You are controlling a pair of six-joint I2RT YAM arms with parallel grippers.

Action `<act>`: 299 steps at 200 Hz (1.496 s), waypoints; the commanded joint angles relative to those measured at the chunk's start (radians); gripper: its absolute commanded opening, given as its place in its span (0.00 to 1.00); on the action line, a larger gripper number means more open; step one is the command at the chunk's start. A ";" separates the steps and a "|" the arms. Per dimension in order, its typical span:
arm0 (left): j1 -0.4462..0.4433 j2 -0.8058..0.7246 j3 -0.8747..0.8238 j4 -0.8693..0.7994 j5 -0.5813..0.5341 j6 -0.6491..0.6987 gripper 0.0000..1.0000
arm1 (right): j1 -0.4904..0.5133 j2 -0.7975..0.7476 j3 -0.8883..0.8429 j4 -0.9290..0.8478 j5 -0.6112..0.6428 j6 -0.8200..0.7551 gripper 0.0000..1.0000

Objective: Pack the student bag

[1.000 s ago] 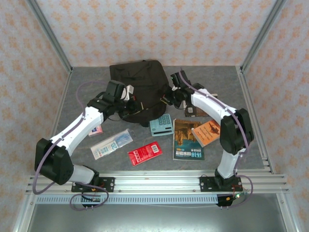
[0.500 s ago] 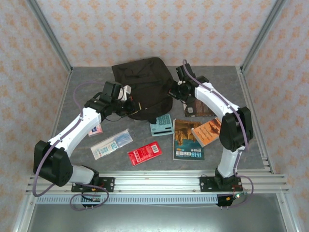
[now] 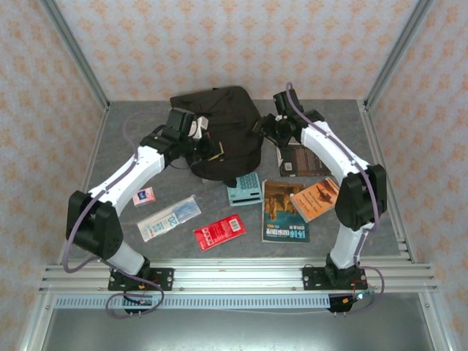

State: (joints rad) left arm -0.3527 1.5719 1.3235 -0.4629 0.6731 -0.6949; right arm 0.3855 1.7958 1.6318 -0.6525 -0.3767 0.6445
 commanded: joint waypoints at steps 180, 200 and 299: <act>-0.173 0.194 0.264 0.032 -0.007 -0.015 0.00 | -0.002 -0.081 -0.245 0.177 -0.097 0.360 0.57; -0.173 0.191 0.257 0.026 -0.009 -0.008 0.00 | 0.000 -0.076 -0.264 0.192 -0.095 0.355 0.43; -0.141 0.142 0.192 -0.002 -0.030 0.027 0.00 | 0.000 -0.114 -0.252 0.139 -0.020 0.270 0.07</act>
State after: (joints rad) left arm -0.5091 1.7805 1.5276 -0.4683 0.6456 -0.6979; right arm 0.3855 1.7084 1.3689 -0.4900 -0.4423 0.9489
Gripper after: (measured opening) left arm 0.041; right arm 0.041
